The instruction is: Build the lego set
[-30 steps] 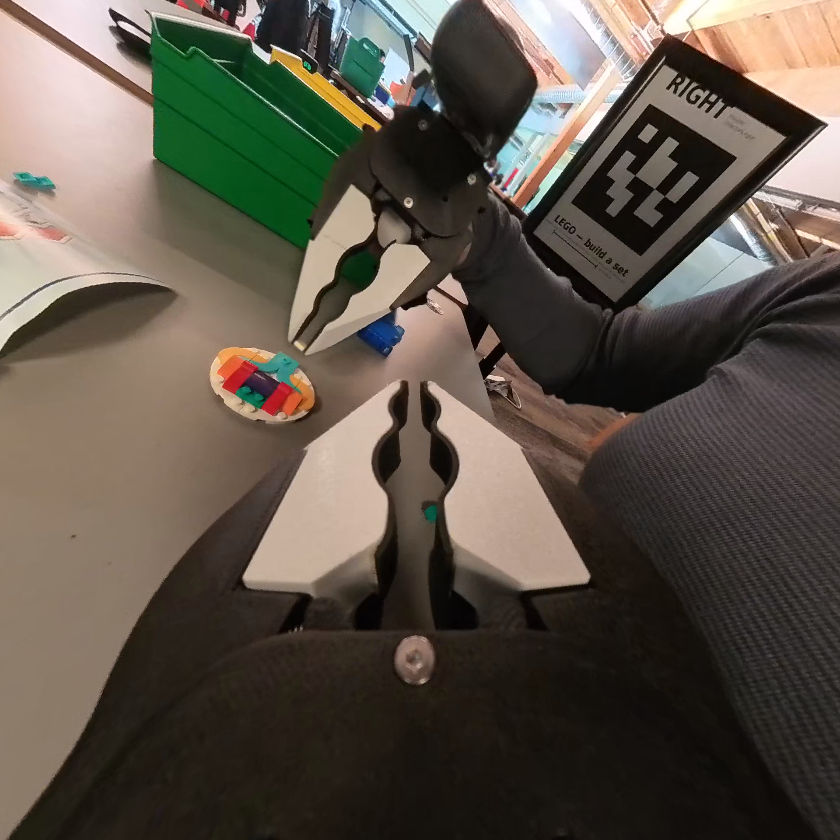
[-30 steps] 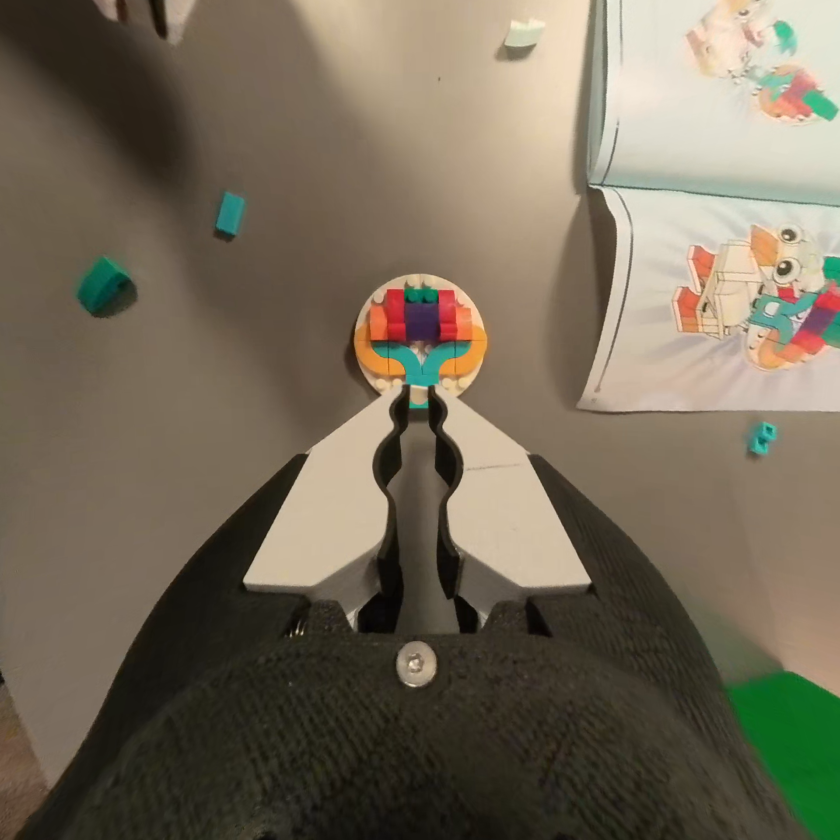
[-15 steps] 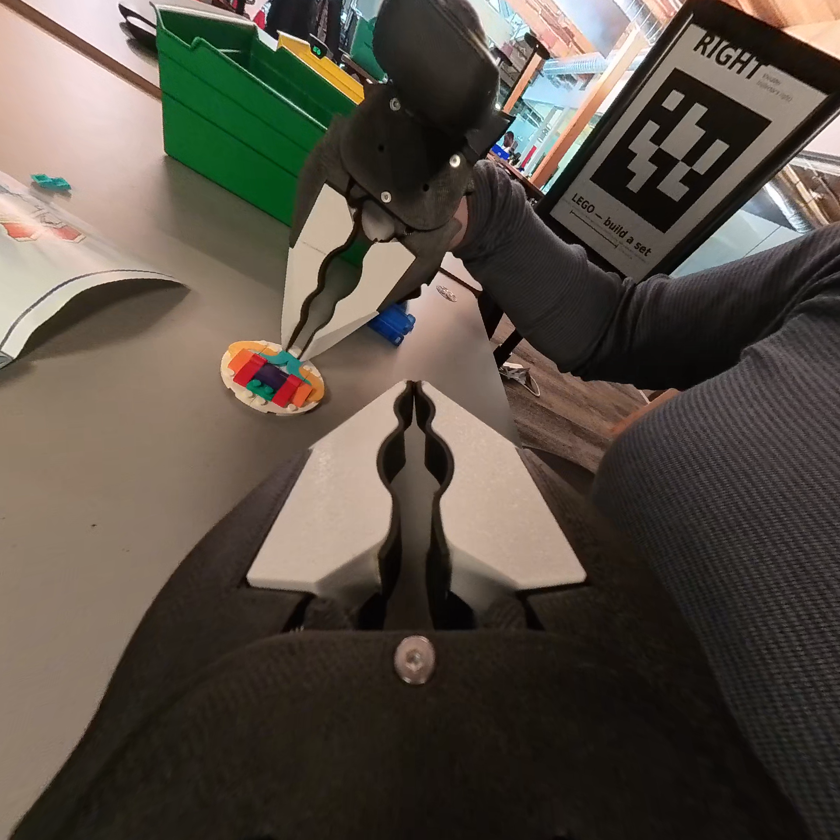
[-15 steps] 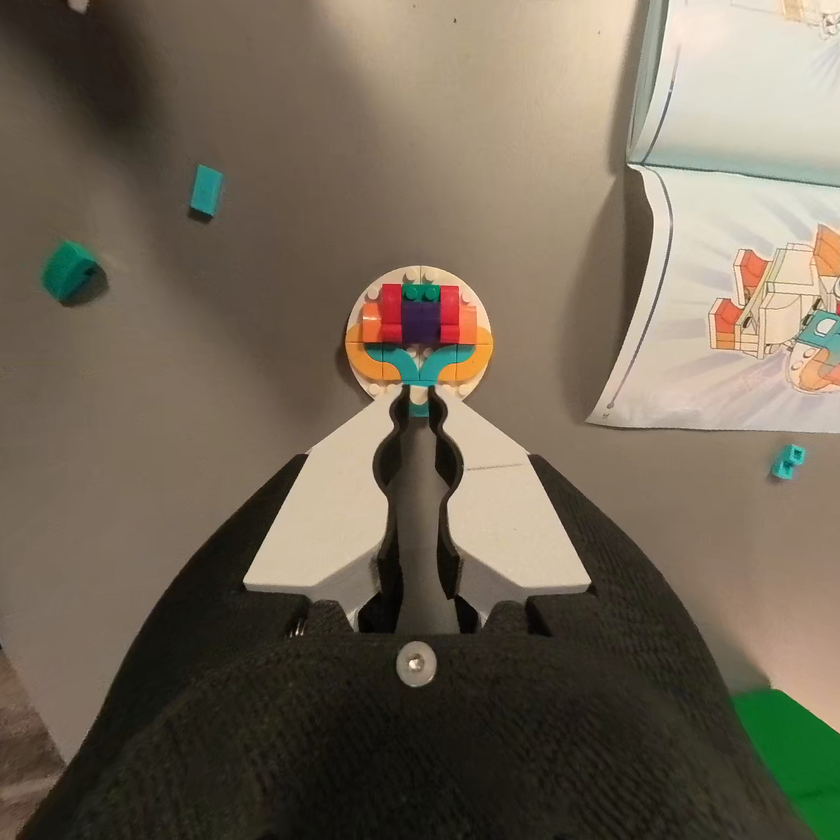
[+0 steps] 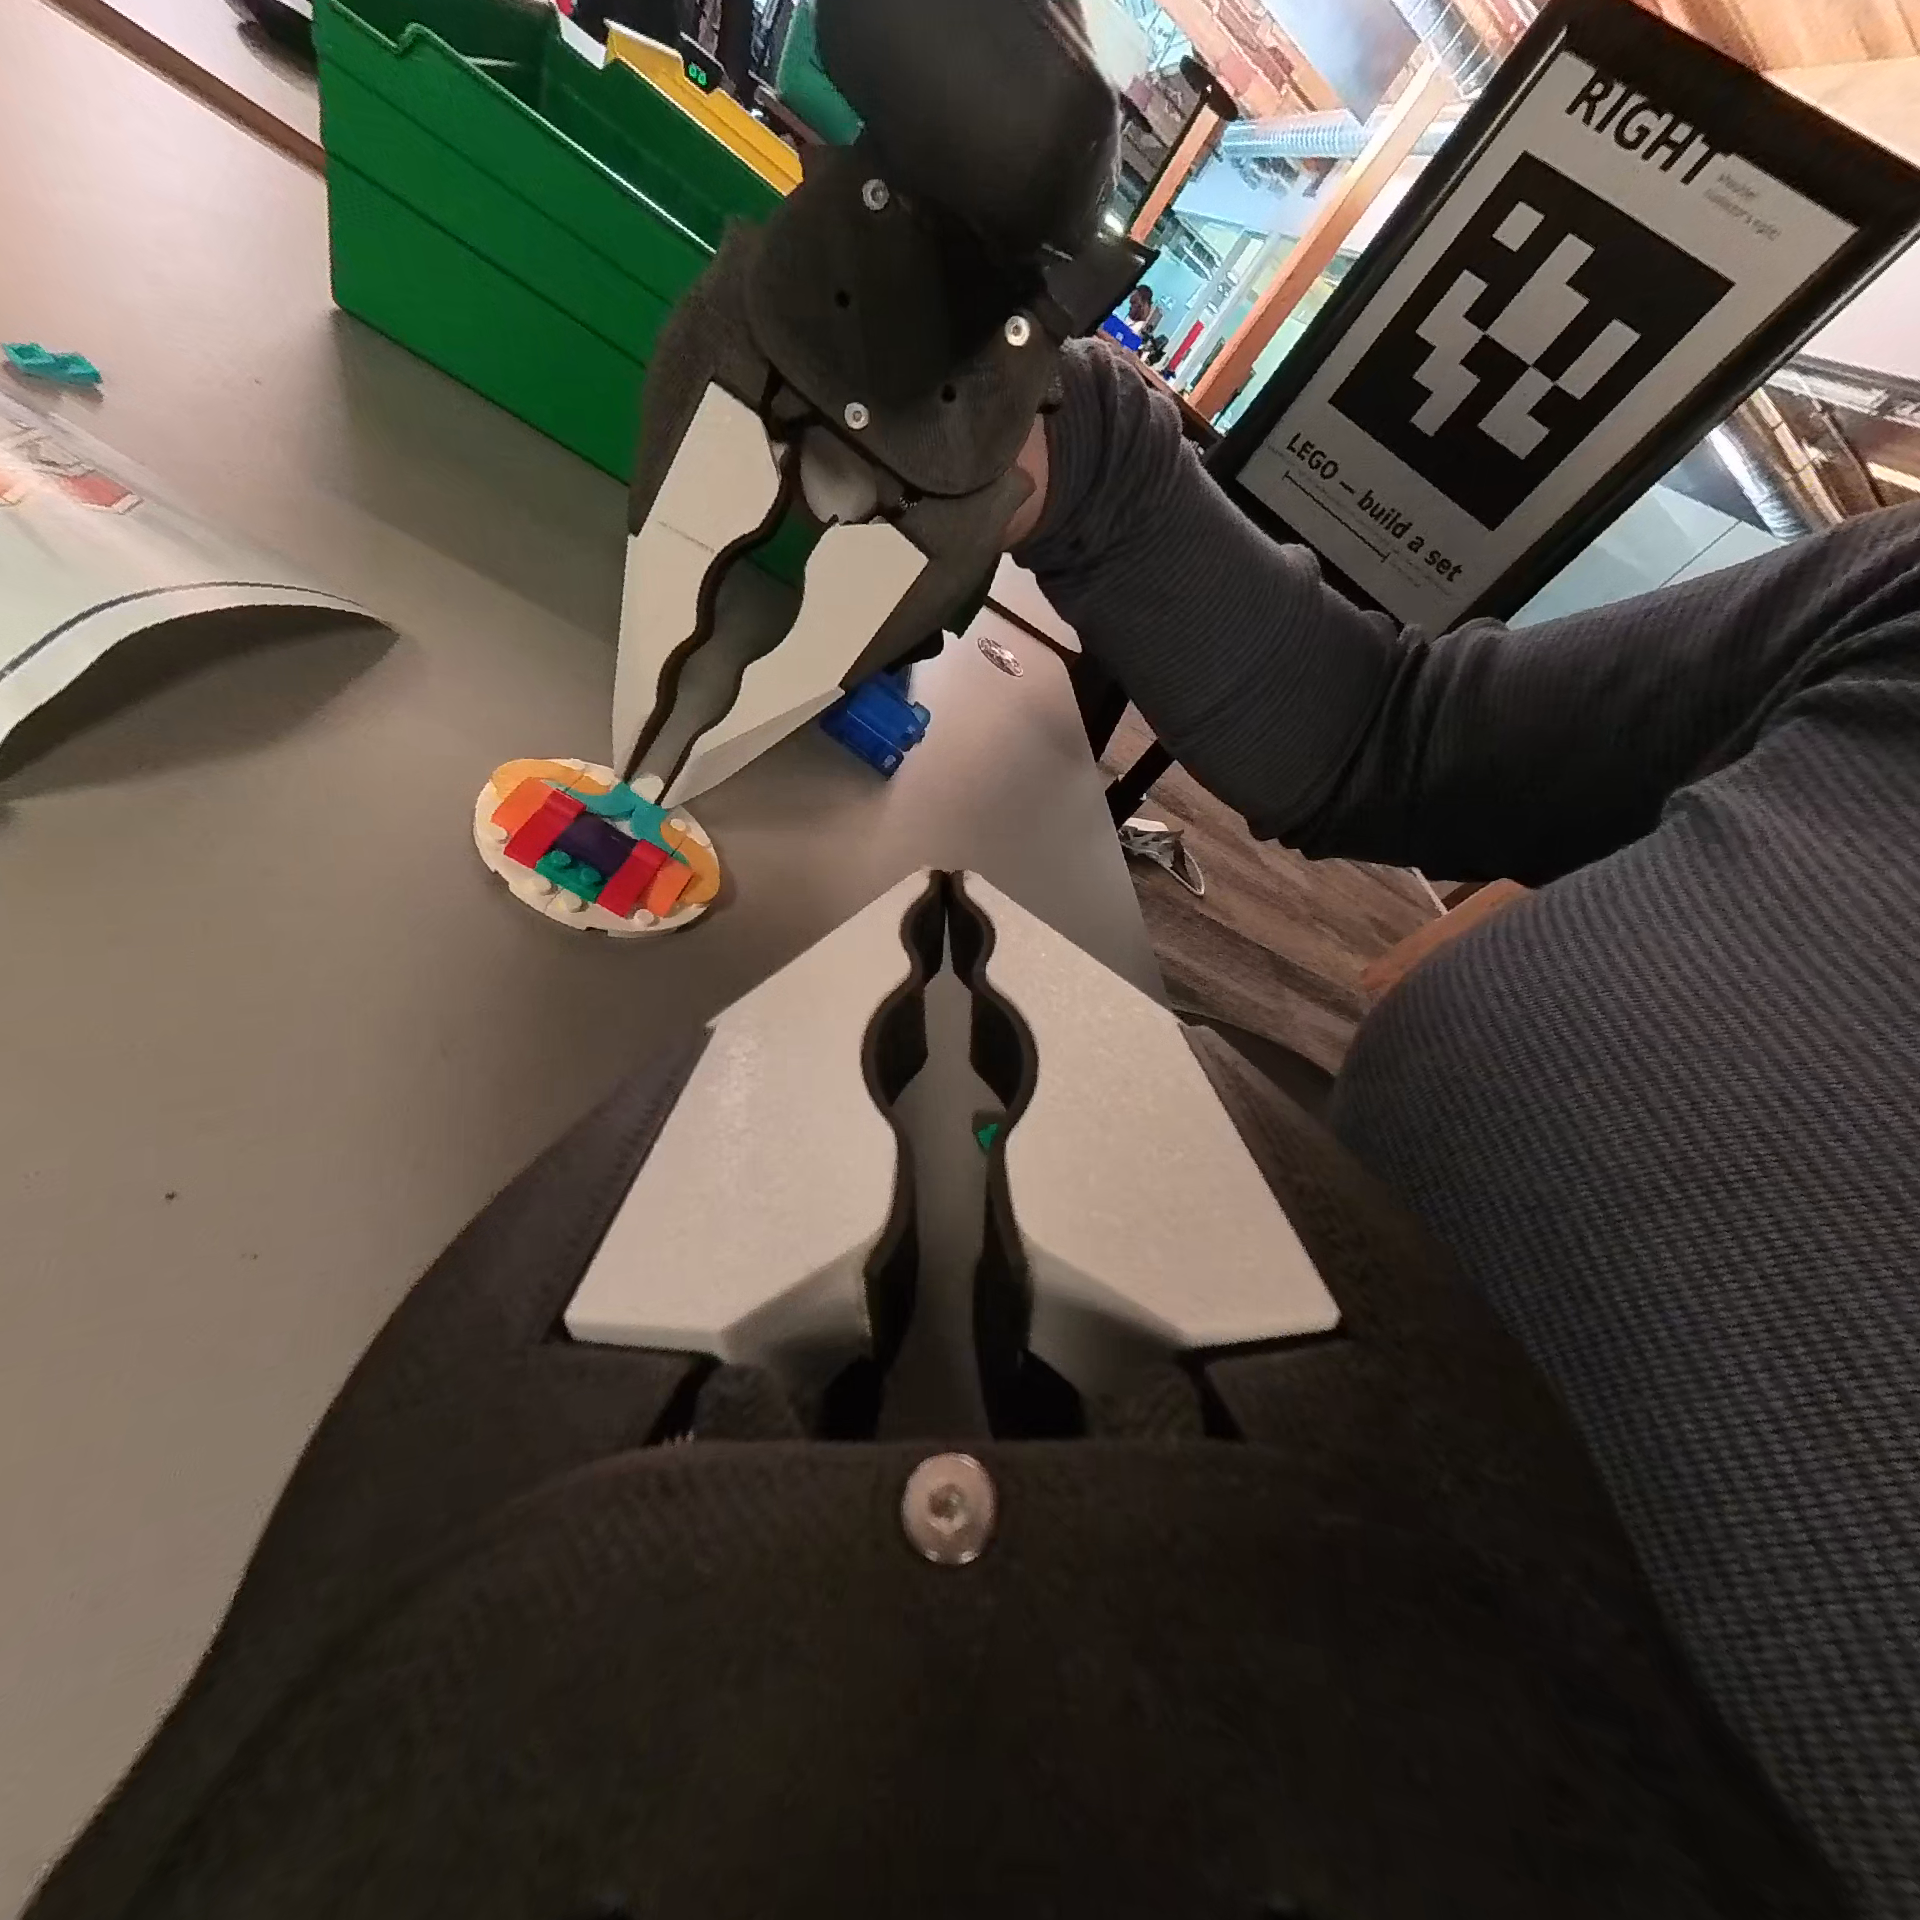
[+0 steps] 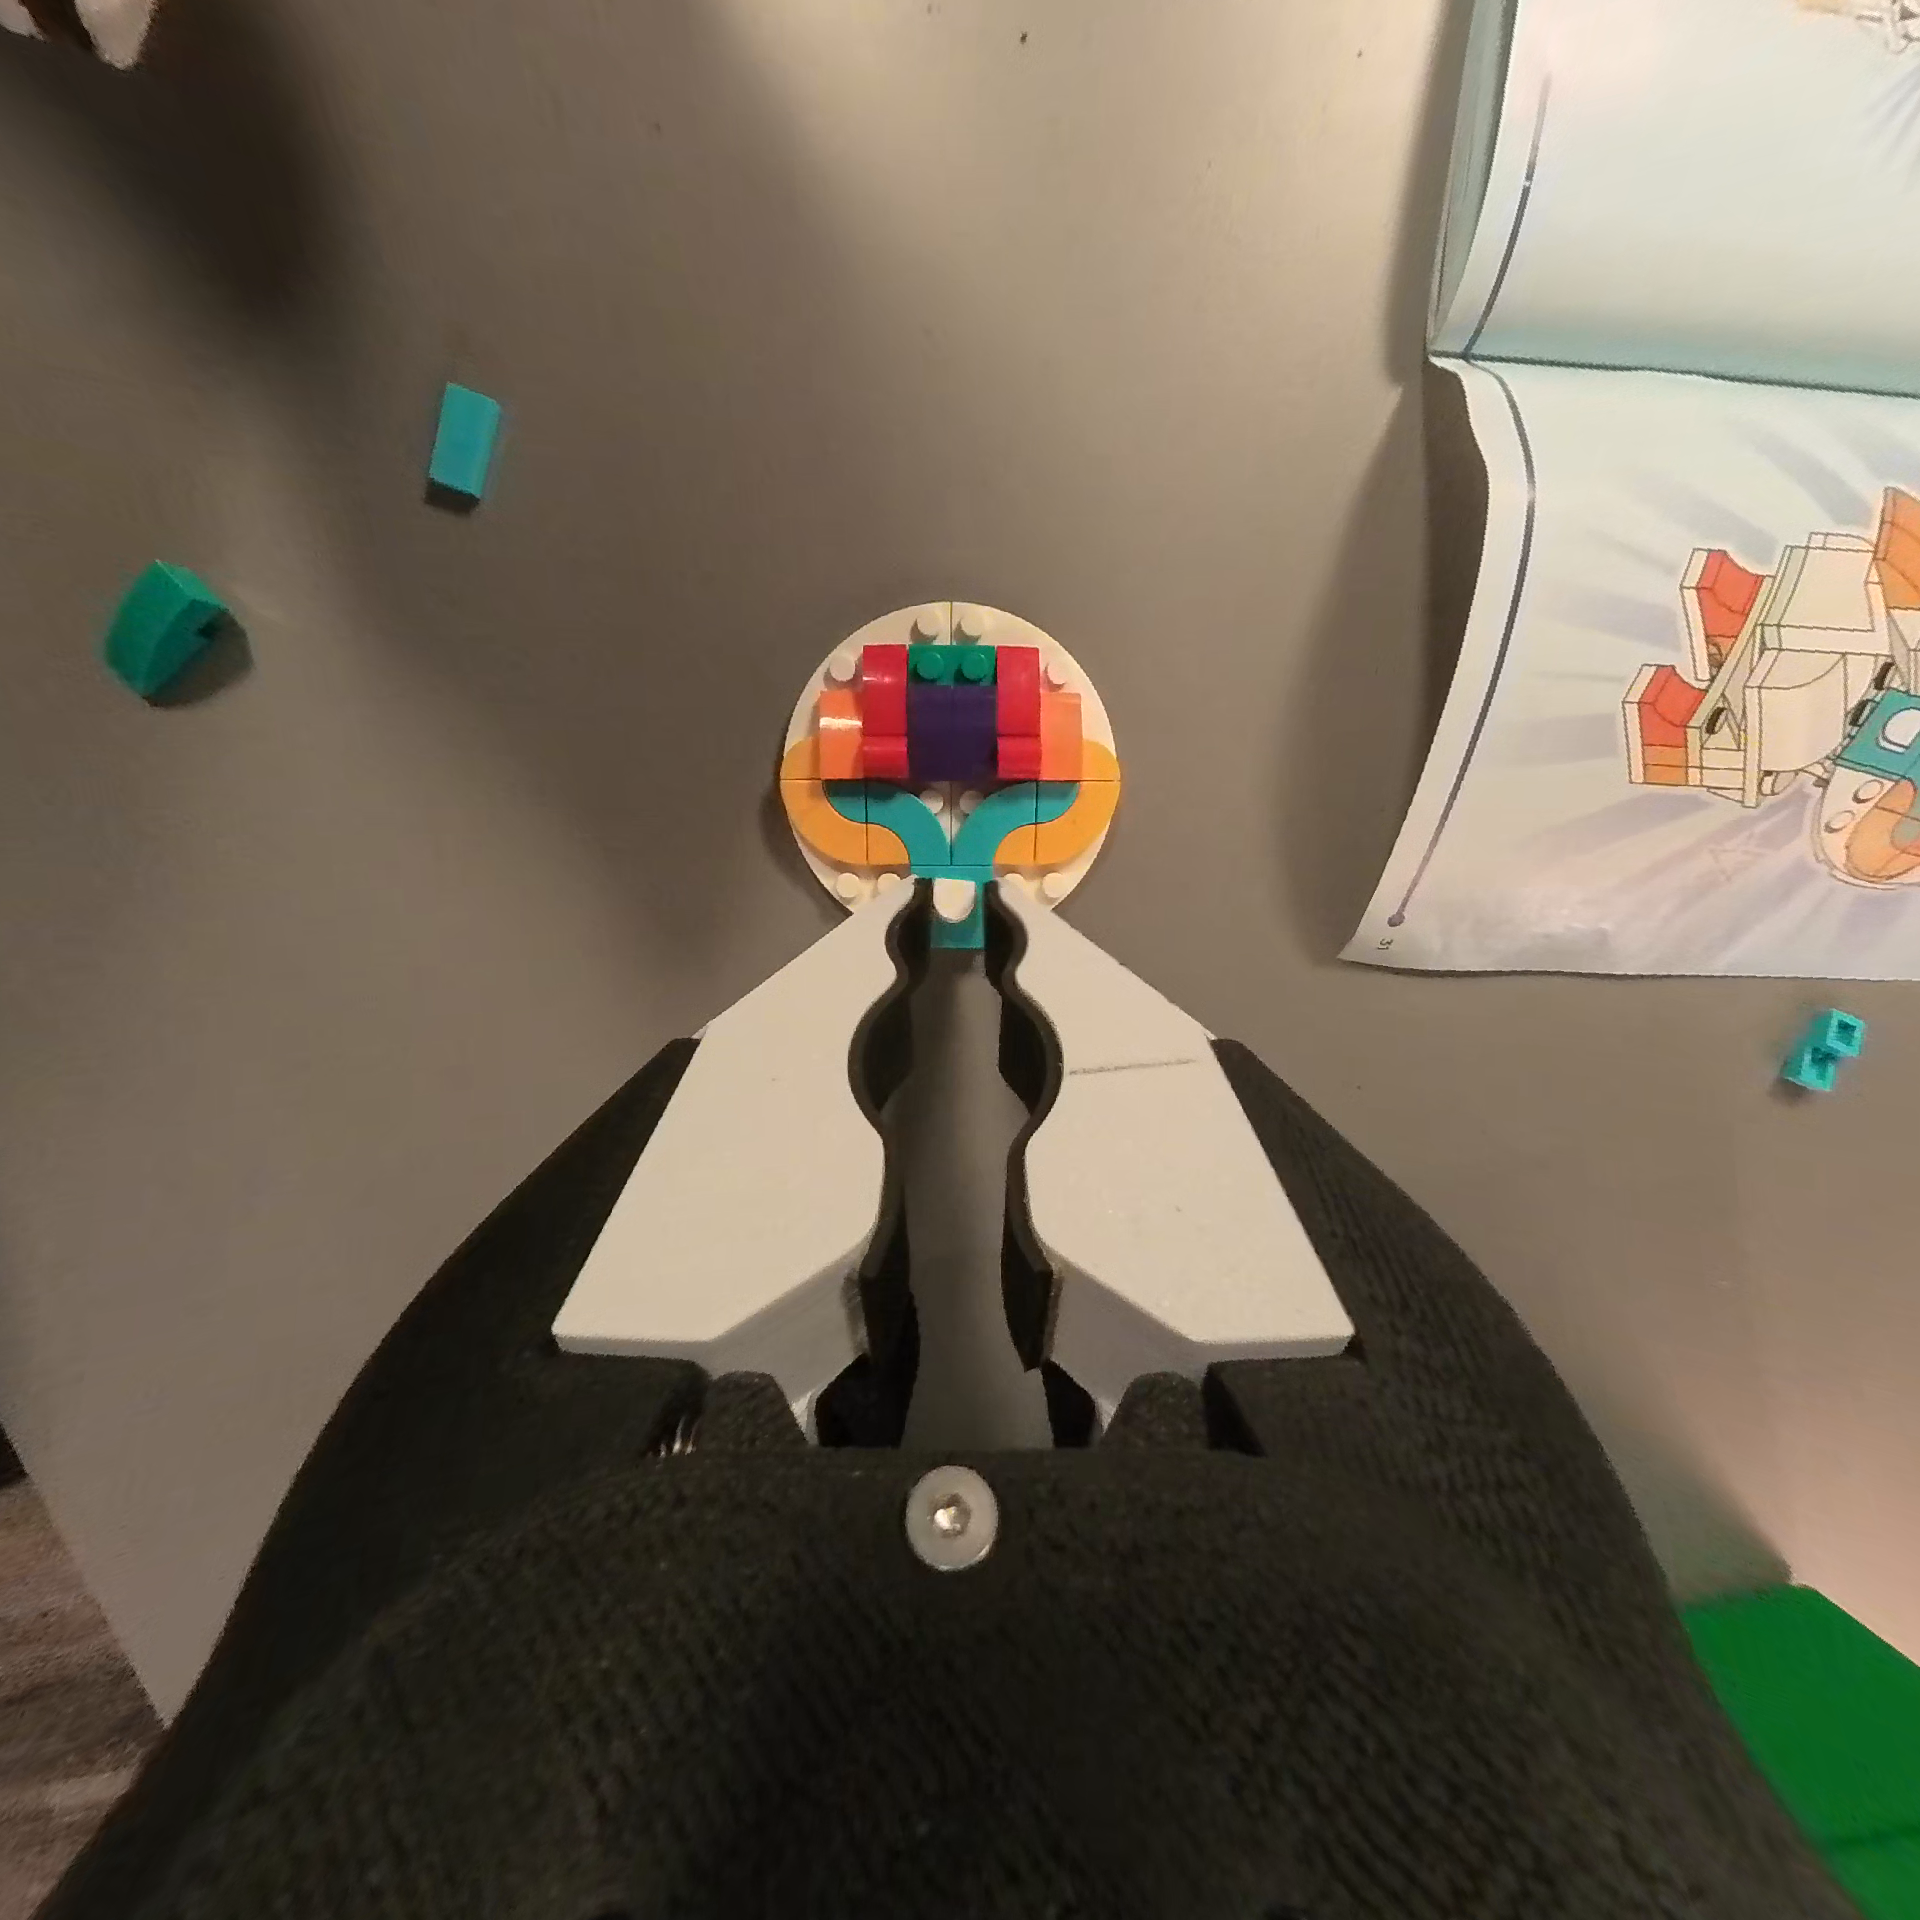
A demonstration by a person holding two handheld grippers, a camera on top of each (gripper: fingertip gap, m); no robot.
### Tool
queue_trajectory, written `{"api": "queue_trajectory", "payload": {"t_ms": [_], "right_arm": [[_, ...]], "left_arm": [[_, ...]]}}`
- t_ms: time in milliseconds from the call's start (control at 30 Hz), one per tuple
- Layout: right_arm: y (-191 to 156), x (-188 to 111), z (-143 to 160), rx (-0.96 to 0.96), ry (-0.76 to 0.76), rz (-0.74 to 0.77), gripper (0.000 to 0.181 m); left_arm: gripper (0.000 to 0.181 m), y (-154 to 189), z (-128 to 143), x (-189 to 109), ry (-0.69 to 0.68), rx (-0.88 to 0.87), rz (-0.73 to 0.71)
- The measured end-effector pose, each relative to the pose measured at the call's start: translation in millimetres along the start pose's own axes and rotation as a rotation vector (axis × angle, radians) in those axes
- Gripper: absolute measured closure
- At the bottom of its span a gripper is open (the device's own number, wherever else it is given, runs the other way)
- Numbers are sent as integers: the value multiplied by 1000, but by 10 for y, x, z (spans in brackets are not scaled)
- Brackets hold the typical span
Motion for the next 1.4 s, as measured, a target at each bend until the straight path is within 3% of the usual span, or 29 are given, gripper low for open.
{"api": "queue_trajectory", "payload": {"t_ms": [233, 467, 533, 867, 933, 1033, 1167, 1333, 1400], "right_arm": [[2, -36, 41, 17, 14, -6, 161], [-39, -12, -82, 44, 281, 7, 96], [-21, 64, -78, 36, 301, 37, 89], [-5, 148, -50, 52, 324, -20, 106], [-6, 141, -53, 54, 321, -24, 118], [-16, 143, -61, 56, 310, -19, 119], [-27, 141, -61, 64, 319, -25, 119], [-25, 72, -97, 72, 341, -18, 119], [-22, 7, -141, 70, 355, -17, 119]], "left_arm": [[181, 11, 7, -1, -8, -5, 10], [181, 3, -6, -18, 1, -5, 12], [181, 0, -7, -15, 4, -4, 13], [181, -3, -9, -19, 6, 14, 18], [181, -3, -11, -16, 10, 25, 20], [180, -35, 24, 11, -10, 68, -6], [161, -249, 198, 95, -172, 315, -197], [125, -416, 68, 156, -218, 850, -469], [119, -455, 48, 194, -249, 1052, -541]]}}
Point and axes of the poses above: each gripper's, where its closed fingertips meet, x out along the fingers, z out of its underside, y = z × x across the jaws, the point moved 3 cm from there along -x, back along the fingers
